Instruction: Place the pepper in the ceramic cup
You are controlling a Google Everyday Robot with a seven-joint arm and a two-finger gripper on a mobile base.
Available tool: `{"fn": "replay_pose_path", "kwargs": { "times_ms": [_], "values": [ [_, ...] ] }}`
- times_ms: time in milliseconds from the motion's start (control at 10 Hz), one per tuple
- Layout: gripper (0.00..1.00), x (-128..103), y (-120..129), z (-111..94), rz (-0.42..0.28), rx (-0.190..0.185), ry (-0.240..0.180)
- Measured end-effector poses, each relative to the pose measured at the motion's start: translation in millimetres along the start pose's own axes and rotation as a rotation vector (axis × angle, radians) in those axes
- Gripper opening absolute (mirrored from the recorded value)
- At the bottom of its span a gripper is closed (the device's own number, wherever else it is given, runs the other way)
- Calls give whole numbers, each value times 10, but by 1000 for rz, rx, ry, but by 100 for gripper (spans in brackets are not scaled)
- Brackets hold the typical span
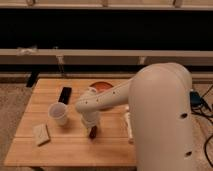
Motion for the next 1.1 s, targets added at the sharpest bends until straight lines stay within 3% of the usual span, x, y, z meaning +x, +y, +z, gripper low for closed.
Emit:
{"fn": "replay_pose_path", "kwargs": {
  "times_ms": [400, 700, 800, 1000, 1100],
  "values": [
    [4, 44, -162, -79, 18, 14, -8],
    [0, 68, -146, -563, -34, 29, -73],
    [0, 82, -137, -826, -68, 37, -107],
    [0, 82, -56, -1196, -150, 37, -162],
    [0, 28, 44, -1380, -233, 32, -212]
  ]
}}
